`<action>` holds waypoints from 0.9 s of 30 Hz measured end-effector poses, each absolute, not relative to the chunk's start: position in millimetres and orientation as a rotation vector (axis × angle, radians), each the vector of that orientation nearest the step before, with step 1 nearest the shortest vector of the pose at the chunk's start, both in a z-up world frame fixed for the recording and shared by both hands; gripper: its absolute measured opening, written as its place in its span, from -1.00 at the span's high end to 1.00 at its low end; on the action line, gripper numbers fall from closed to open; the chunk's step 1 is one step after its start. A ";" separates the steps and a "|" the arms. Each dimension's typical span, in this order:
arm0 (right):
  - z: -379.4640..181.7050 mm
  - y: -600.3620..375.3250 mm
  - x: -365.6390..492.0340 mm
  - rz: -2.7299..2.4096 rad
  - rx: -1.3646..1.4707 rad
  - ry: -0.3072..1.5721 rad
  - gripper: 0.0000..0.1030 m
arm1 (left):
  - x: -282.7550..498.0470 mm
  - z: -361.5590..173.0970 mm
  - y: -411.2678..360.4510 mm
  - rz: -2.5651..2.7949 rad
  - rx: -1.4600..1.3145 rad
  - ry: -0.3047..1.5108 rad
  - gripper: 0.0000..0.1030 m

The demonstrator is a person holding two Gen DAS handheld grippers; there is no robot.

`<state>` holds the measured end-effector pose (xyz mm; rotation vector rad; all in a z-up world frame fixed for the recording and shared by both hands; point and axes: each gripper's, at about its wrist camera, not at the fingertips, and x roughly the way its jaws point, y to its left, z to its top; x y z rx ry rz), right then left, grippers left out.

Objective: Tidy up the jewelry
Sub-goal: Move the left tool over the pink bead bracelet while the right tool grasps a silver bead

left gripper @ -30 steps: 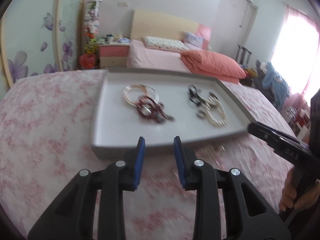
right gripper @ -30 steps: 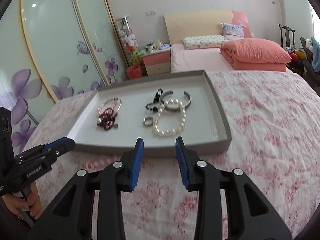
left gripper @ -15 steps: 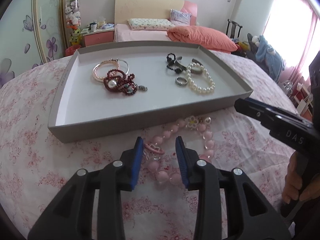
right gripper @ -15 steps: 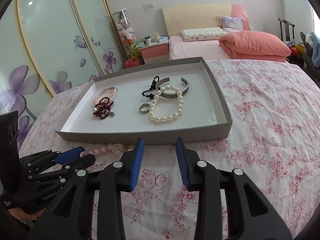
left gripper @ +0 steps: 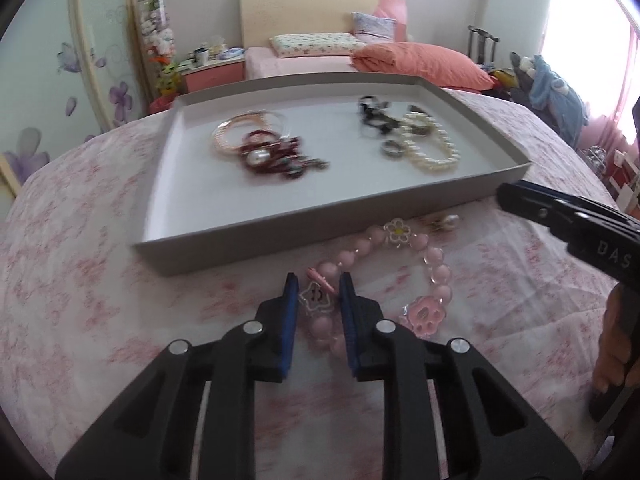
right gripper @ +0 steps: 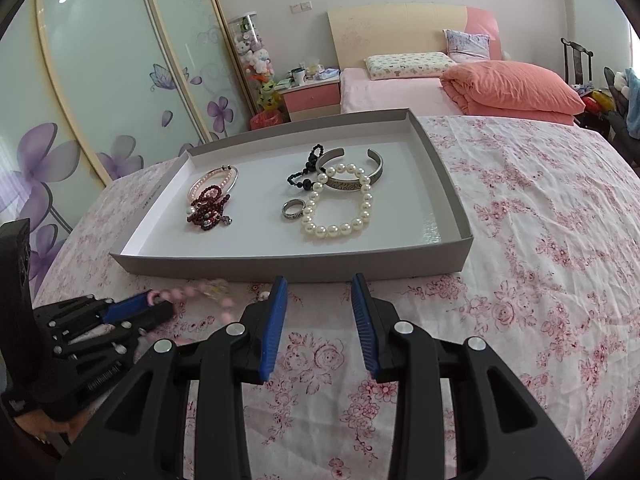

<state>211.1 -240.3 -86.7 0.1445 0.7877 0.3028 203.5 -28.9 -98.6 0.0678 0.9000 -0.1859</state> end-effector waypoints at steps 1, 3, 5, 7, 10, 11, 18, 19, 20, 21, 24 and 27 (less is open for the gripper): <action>-86.9 -239.6 211.1 0.305 0.142 0.789 0.33 | 203.6 -98.3 -22.0 -0.168 0.063 0.902 0.59; -87.9 -236.8 211.4 0.315 0.134 0.797 0.33 | 203.4 -98.1 -7.5 -0.131 0.050 0.904 0.59; -89.3 -233.1 211.4 0.325 0.123 0.805 0.33 | 203.8 -97.7 8.2 -0.091 0.033 0.902 0.59; -90.9 -228.8 211.4 0.337 0.107 0.815 0.33 | 204.0 -97.3 18.0 -0.069 0.017 0.898 0.59; -92.9 -220.1 210.3 0.363 0.073 0.831 0.33 | 202.7 -97.0 20.4 -0.064 0.020 0.897 0.58; -93.4 -217.7 209.8 0.368 0.062 0.834 0.33 | 202.3 -96.8 22.3 -0.062 0.026 0.897 0.58; -104.7 -194.5 213.6 0.376 -0.033 0.883 0.33 | 202.9 -96.2 26.6 -0.061 0.028 0.897 0.58; -103.9 -192.4 214.6 0.371 -0.040 0.880 0.33 | 202.5 -95.8 26.6 -0.060 0.029 0.897 0.58; -103.7 -190.0 216.8 0.366 -0.049 0.883 0.33 | 202.9 -95.6 25.3 -0.059 0.032 0.897 0.58; -103.5 -188.1 219.0 0.361 -0.052 0.884 0.33 | 202.9 -95.5 25.7 -0.058 0.034 0.897 0.58; -103.7 -182.4 223.9 0.343 -0.068 0.884 0.35 | 202.7 -95.6 21.8 -0.057 0.038 0.898 0.57; -103.8 -176.9 223.3 0.304 -0.106 0.871 0.63 | 202.8 -95.6 20.3 -0.056 0.039 0.898 0.57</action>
